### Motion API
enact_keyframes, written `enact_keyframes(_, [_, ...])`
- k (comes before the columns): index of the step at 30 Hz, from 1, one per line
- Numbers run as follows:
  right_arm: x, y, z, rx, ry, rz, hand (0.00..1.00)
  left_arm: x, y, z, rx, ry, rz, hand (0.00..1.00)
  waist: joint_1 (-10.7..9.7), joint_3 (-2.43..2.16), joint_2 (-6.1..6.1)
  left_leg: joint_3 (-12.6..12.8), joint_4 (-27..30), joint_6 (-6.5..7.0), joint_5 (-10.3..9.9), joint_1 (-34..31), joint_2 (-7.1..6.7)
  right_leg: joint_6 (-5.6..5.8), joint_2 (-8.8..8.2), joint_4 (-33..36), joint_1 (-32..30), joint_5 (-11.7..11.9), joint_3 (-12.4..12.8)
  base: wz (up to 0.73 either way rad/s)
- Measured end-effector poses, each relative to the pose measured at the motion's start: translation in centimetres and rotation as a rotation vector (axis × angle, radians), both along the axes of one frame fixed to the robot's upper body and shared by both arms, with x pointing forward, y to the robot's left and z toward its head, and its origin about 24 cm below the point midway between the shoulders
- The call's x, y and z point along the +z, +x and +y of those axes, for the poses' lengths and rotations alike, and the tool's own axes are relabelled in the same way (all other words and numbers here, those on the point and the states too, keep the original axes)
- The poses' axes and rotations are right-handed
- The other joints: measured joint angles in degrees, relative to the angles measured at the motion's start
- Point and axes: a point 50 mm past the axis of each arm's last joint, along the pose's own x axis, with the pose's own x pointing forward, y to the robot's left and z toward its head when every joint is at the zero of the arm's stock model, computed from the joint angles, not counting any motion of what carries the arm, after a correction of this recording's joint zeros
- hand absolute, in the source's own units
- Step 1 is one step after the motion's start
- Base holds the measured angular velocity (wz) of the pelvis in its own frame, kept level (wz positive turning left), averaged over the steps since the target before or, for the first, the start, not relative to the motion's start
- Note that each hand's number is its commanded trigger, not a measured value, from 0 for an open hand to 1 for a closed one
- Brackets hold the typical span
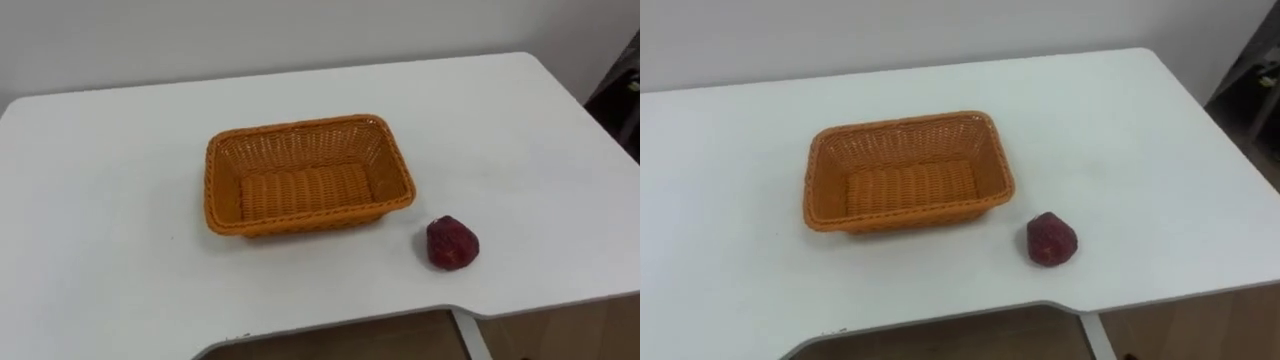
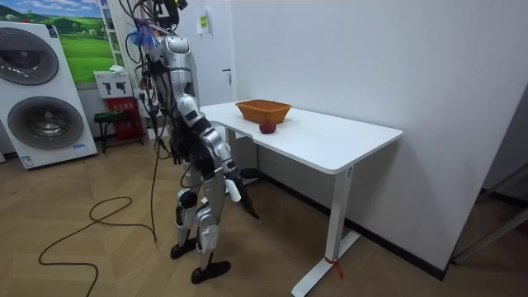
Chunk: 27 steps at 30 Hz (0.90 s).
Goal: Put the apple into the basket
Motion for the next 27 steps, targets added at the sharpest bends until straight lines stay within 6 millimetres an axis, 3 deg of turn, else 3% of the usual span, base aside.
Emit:
enact_keyframes(5, [1.4,-0.4,-2.0,-0.236,-0.046,0.027,0.0,0.2,-0.2,0.4,0.025,0.021,-0.016,0.0,0.02,-0.2,-0.33,1.21,0.01,0.01,0.01,0.12,-0.01,-0.03,-0.03,1.43,-0.84,-0.3,0.89,-0.13])
enact_keyframes(8, [3.0,0.4,-3.1,-0.297,-0.097,0.051,0.0,0.2,-0.3,0.6,0.038,0.03,-0.025,0.0,0.14,-0.16,-0.62,2.06,0.1,0.02,0.02,-0.04,-0.05,-0.02,-0.06,1.87,-1.67,-0.4,1.46,-0.13])
enact_keyframes(12, [6.5,2.6,-4.8,-0.353,-0.226,-0.003,0.0,0.3,-0.3,0.7,0.031,0.036,-0.031,0.0,0.21,-0.24,-1.26,2.29,0.17,0.03,0.02,-0.2,-0.09,0.01,-0.13,1.97,-2.06,-0.44,1.57,-0.02])
enact_keyframes(14, [7.9,3.7,-5.2,-0.341,-0.29,-0.008,0.0,0.4,-0.2,0.9,0.02,0.041,-0.038,0.0,0.37,-0.22,-1.37,2.24,0.34,0.04,0.03,-0.58,-0.08,0.0,-0.11,2.68,-2.21,-0.44,1.61,0.0])
enact_keyframes(16, [9.9,5.4,-5.3,-0.278,-0.432,0.021,0.0,0.4,0.0,0.9,-0.007,0.043,-0.041,0.0,0.64,-0.57,-1.63,2.22,0.51,0.1,0.07,-1.86,-0.1,-0.05,-0.13,2.83,-3.57,-0.29,1.64,0.0])
enact_keyframes(20, [12.9,6.9,-5.2,-0.179,-0.688,0.063,0.0,0.4,-0.1,0.9,-0.026,0.043,-0.032,0.0,1.54,-0.38,-1.19,2.07,1.11,0.1,0.08,-2.59,-0.07,-0.06,-0.12,2.74,-3.91,-0.24,1.49,0.0])
enact_keyframes(27, [16.2,10.5,-2.0,0.123,-1.017,-0.017,0.0,0.1,0.2,0.1,-0.104,0.011,-0.028,0.0,3.51,-0.17,-0.68,2.0,1.26,0.09,0.08,-3.37,-0.02,-0.09,-0.13,2.67,-5.19,-0.24,1.41,0.01])
